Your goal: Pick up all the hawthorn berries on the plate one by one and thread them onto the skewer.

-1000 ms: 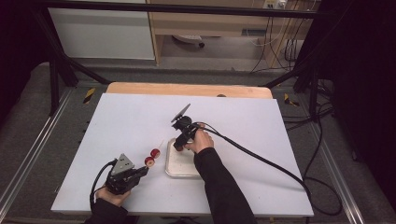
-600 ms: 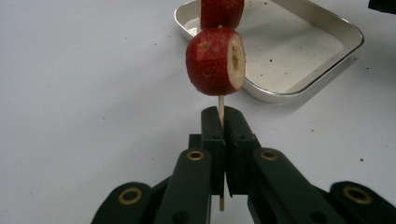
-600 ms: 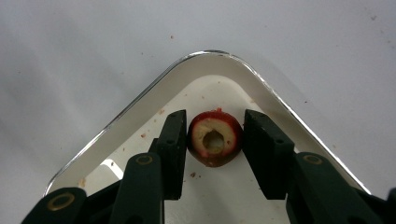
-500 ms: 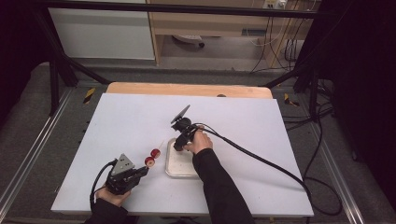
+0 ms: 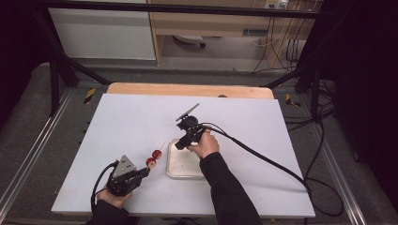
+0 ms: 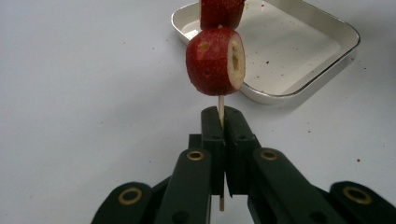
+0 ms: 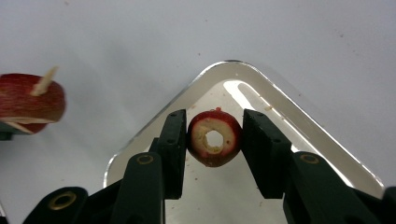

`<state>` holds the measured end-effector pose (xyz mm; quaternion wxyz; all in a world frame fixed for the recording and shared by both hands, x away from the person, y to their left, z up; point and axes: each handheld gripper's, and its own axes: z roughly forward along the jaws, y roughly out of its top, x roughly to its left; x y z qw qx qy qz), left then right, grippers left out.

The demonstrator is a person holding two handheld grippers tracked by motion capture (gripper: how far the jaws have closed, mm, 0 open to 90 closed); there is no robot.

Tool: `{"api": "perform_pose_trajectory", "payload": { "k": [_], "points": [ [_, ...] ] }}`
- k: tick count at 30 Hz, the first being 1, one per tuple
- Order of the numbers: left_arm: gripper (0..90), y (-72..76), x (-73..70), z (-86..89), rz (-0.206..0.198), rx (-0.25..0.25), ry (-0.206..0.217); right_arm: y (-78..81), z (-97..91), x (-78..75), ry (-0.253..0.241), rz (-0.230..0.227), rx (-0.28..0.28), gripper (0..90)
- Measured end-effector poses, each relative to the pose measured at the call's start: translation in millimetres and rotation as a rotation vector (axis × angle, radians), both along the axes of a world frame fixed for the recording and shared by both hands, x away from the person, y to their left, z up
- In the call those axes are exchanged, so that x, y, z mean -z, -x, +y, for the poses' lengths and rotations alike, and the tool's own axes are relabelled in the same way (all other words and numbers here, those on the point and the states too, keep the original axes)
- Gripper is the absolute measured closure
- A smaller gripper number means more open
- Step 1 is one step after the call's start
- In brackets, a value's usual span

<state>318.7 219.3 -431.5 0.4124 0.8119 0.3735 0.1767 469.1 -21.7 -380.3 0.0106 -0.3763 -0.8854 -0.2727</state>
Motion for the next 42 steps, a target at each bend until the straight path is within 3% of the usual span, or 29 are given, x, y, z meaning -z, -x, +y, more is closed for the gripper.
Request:
{"api": "perform_pose_trajectory", "payload": {
  "k": [3,10,23,34,42],
  "points": [
    [87.7,0.7,-0.2,-1.5,-0.003,0.003,-0.001,9.2,-10.3,-4.6,-0.058,-0.015,0.019,61.6],
    [87.7,3.7,-1.4,-6.1,-0.016,0.009,0.001,31.4,-36.7,-4.7,-0.259,-0.063,0.071,61.7],
    [87.7,9.5,-2.8,-17.1,-0.037,0.023,0.000,59.6,-71.0,21.3,-0.615,-0.141,0.221,61.8],
    [87.7,12.6,-3.4,-28.8,-0.021,0.023,0.045,74.4,-80.2,35.0,-0.828,-0.220,0.330,61.9],
    [87.7,14.2,-3.1,-38.2,0.002,0.010,0.076,76.8,-76.7,37.1,-0.918,-0.273,0.371,62.0]
  ]
}}
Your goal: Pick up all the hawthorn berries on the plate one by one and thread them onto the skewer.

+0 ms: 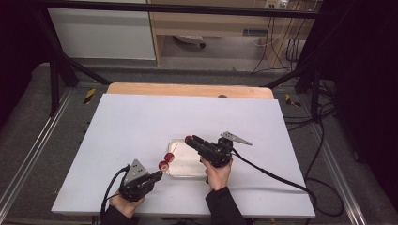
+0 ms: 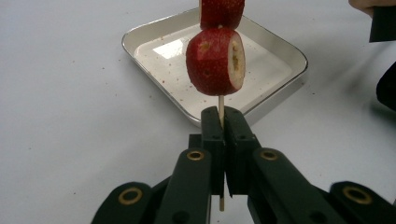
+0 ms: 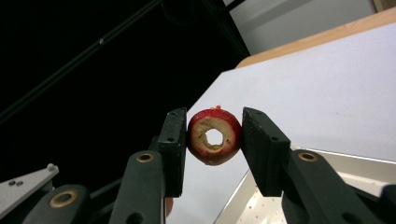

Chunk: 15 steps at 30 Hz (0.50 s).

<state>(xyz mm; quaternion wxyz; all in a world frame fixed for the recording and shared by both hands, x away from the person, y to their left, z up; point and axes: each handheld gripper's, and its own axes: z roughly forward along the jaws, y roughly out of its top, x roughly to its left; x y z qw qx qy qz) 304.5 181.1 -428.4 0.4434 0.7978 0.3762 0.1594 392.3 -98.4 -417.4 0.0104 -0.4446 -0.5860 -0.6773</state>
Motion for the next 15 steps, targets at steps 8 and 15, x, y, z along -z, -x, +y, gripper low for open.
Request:
{"api": "perform_pose_trajectory", "payload": {
  "k": [8,15],
  "points": [
    [87.7,-0.1,-2.1,-8.9,0.021,-0.028,0.044,1.4,3.6,3.4,-0.080,-0.064,0.062,62.2],
    [87.7,-3.3,-5.0,-21.4,0.022,-0.036,0.050,1.3,4.9,4.3,-0.127,-0.093,0.099,62.1]
  ]
}}
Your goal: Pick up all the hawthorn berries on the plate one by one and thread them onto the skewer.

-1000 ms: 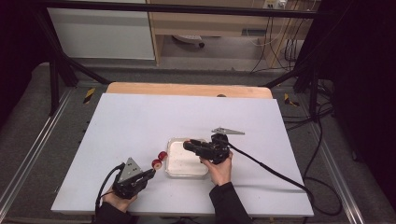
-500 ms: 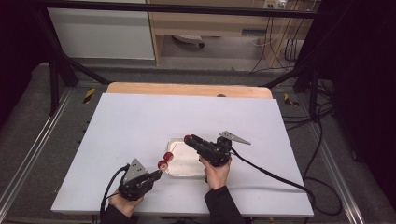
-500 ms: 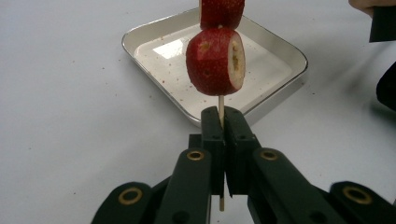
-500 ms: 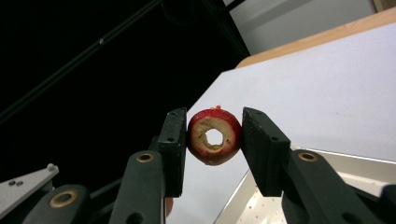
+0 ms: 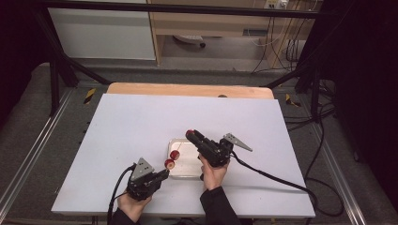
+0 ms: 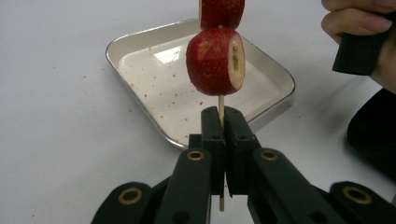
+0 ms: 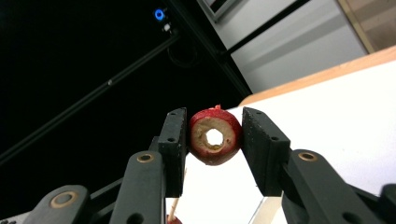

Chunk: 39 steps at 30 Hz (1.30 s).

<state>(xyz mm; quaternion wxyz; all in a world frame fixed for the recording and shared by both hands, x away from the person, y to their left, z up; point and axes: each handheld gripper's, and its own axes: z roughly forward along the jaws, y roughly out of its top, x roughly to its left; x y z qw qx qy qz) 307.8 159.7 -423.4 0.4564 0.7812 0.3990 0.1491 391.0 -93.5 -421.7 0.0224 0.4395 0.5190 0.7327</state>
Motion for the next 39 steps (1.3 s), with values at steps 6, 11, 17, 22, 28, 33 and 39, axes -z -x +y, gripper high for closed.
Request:
{"api": "perform_pose_trajectory", "payload": {
  "k": [6,11,17,22,28,33,39],
  "points": [
    [87.7,-2.2,-3.7,-8.8,-0.007,0.007,0.011,-0.1,-1.7,-4.2,-0.030,-0.015,0.020,62.1],
    [87.7,-3.3,-7.5,-14.6,-0.019,0.009,0.022,-1.0,-2.7,-6.0,-0.047,-0.022,0.027,62.2],
    [87.7,-3.7,-7.2,-18.4,-0.021,0.010,0.022,-0.5,-3.1,-7.0,-0.078,-0.021,0.023,62.2],
    [87.7,-4.3,-7.7,-19.3,-0.025,0.007,0.029,1.2,-3.4,-8.7,-0.100,-0.021,0.014,62.2],
    [87.7,-3.9,-8.7,-19.6,-0.032,0.005,0.037,2.1,-3.3,-8.8,-0.114,-0.016,0.009,62.2],
    [87.7,-3.5,-8.9,-19.7,-0.035,0.004,0.039,2.2,-3.1,-8.0,-0.113,-0.016,0.006,62.2],
    [87.7,-4.0,-8.3,-19.5,-0.029,0.004,0.038,2.3,-2.5,-7.3,-0.112,-0.017,0.006,62.2]
  ]
}}
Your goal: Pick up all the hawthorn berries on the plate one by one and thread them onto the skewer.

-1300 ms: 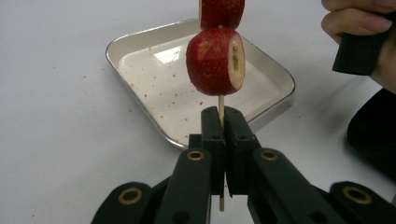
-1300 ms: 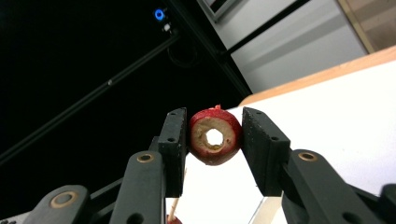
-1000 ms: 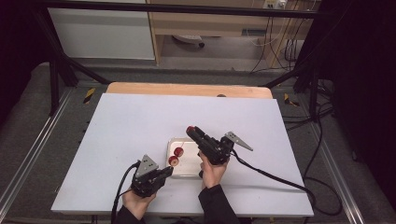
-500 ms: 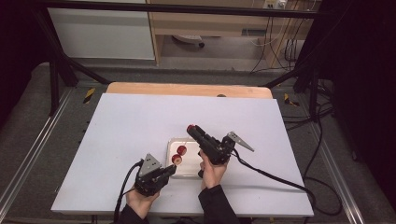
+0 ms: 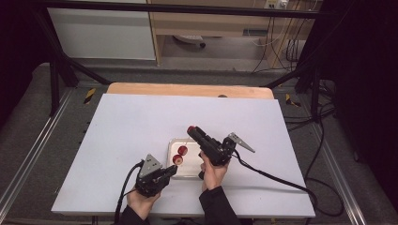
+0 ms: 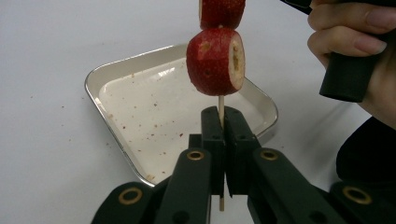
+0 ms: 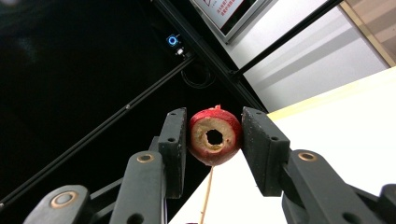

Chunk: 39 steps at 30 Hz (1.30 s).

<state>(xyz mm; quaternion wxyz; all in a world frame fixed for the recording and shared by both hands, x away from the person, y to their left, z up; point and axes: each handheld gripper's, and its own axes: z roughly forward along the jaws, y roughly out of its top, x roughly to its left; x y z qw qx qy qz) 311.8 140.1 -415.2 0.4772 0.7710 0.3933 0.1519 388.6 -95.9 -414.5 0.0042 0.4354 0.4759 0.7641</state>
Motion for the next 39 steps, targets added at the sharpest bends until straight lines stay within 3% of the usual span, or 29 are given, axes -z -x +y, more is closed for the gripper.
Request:
{"api": "perform_pose_trajectory", "payload": {
  "k": [27,39],
  "points": [
    [87.7,0.3,0.6,0.2,0.001,0.001,0.003,-2.2,-0.4,0.8,0.035,0.002,0.006,62.3],
    [87.8,-0.9,-1.1,0.1,0.005,-0.017,0.034,1.6,2.3,4.2,0.031,-0.001,0.002,62.3]
  ]
}}
